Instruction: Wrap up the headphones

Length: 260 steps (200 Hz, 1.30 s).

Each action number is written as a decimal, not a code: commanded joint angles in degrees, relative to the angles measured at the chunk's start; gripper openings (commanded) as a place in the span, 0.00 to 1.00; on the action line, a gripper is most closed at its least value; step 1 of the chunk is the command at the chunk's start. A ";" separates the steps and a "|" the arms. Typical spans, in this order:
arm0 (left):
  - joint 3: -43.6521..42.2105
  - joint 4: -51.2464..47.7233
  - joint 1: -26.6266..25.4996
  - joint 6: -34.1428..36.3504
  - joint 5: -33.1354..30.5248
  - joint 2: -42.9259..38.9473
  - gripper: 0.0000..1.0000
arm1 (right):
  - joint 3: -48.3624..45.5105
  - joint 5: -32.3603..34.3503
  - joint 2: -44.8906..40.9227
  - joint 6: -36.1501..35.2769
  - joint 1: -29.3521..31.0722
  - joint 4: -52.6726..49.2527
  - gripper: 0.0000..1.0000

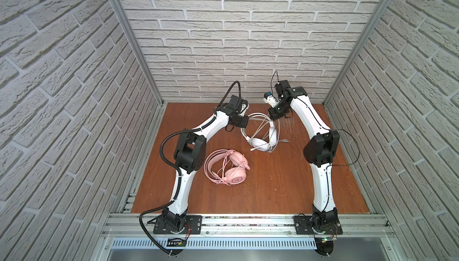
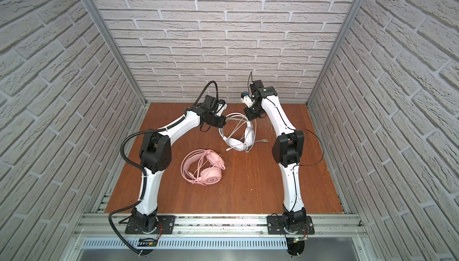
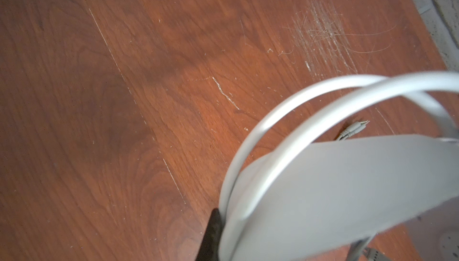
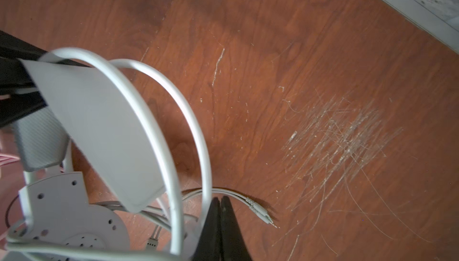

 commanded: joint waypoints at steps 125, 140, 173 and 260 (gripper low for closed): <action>-4.09 1.55 0.79 1.27 9.18 -7.09 0.00 | -11.57 -9.55 -1.60 8.32 -4.54 11.39 0.22; -5.20 2.76 1.46 0.05 10.77 -7.69 0.00 | -14.15 -12.32 -2.21 9.61 -5.37 13.25 0.23; -7.31 5.02 2.90 -2.11 13.44 -9.07 0.00 | -20.13 -18.17 -3.44 12.16 -7.09 17.94 0.25; -10.42 9.41 3.95 -6.87 17.96 -11.15 0.00 | -33.70 -28.62 -5.36 20.48 -8.88 35.24 0.26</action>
